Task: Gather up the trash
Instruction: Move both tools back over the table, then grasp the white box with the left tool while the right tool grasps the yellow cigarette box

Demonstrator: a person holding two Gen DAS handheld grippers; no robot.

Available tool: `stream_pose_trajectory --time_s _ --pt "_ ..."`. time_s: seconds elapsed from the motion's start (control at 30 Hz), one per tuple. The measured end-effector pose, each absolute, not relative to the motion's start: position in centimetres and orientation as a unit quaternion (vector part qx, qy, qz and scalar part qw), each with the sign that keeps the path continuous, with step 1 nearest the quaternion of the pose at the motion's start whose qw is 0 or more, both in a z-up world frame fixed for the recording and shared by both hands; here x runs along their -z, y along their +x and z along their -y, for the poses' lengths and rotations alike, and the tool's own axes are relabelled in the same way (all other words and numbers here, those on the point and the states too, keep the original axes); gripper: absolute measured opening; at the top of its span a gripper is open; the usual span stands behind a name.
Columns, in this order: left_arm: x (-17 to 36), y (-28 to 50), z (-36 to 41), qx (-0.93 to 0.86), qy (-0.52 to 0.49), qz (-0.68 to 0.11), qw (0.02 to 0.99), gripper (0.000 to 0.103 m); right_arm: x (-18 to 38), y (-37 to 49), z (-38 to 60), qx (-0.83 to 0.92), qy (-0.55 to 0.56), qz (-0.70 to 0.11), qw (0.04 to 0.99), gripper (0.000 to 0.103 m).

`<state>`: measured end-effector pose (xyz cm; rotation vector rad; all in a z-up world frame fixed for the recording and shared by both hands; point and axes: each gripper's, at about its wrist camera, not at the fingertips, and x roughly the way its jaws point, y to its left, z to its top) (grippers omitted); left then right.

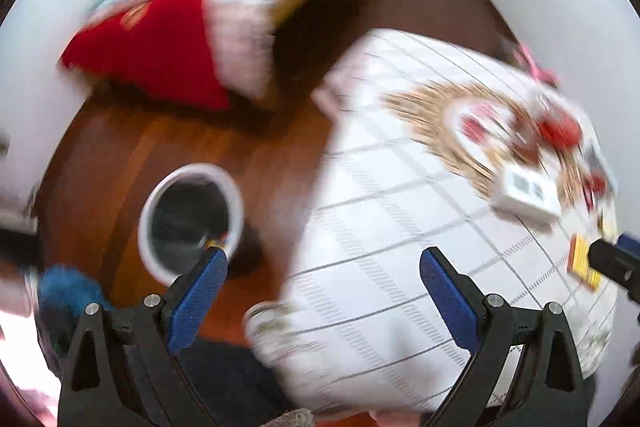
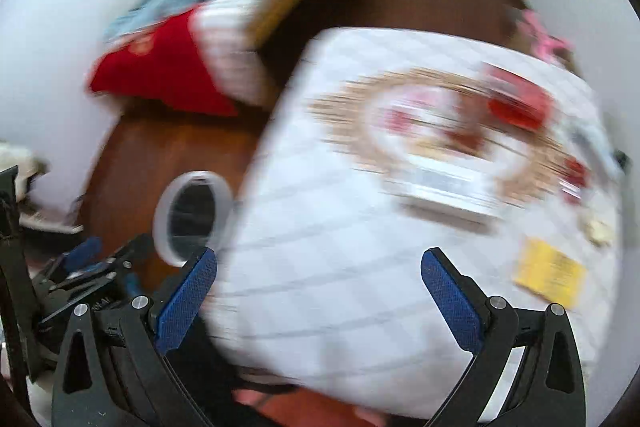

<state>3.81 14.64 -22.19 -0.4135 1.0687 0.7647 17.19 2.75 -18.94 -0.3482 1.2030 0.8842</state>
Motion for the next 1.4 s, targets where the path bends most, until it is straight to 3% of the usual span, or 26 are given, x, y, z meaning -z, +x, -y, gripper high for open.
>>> stream_pose_trajectory --time_s 0.2,0.53,0.57,0.63,0.73,0.9,1.03,1.1,1.13,1.17,1.4 --pt "26.1 14.2 -9.3 -0.278 -0.070 -0.552 0.783 0.099 25.3 27.1 4.6 -0.299 -0.259 -0.584 0.709 0.103" --pt "28.4 19.4 -5.8 -0.236 0.029 -0.577 0.782 0.099 32.9 31.3 6.5 -0.307 -0.399 -0.581 0.639 0.102" --pt "28.3 19.7 -5.7 -0.232 0.039 -0.574 0.784 0.099 33.0 31.5 6.7 -0.312 -0.394 -0.582 0.639 0.102" --pt "27.8 20.9 -5.2 -0.215 0.074 -0.568 0.791 0.099 32.8 32.1 7.4 -0.327 -0.358 -0.597 0.639 0.089" --pt "27.1 22.8 -4.6 -0.154 0.123 -0.565 0.801 0.099 32.1 33.4 9.1 -0.308 -0.313 -0.612 0.658 0.079" --pt "28.8 25.9 -3.9 -0.047 0.177 -0.602 0.777 0.099 30.9 36.3 13.5 -0.237 -0.180 -0.646 0.704 0.080" --pt "30.6 27.5 -3.6 0.018 0.181 -0.630 0.755 0.098 30.6 37.5 16.0 -0.241 -0.110 -0.668 0.695 0.088" --pt "30.8 27.8 -3.3 0.034 0.175 -0.627 0.758 0.087 30.5 37.7 16.4 -0.251 -0.111 -0.668 0.692 0.088" --pt "30.6 27.9 -3.4 0.038 0.161 -0.623 0.765 0.070 30.5 37.7 16.5 -0.252 -0.123 -0.665 0.692 0.088" --pt "30.4 28.0 -3.6 0.032 0.146 -0.621 0.769 0.064 30.3 37.6 16.4 -0.253 -0.141 -0.657 0.696 0.088" --pt "29.8 26.3 -4.2 -0.029 0.037 -0.627 0.778 0.050 30.2 36.7 16.2 -0.251 -0.232 -0.614 0.712 0.087"
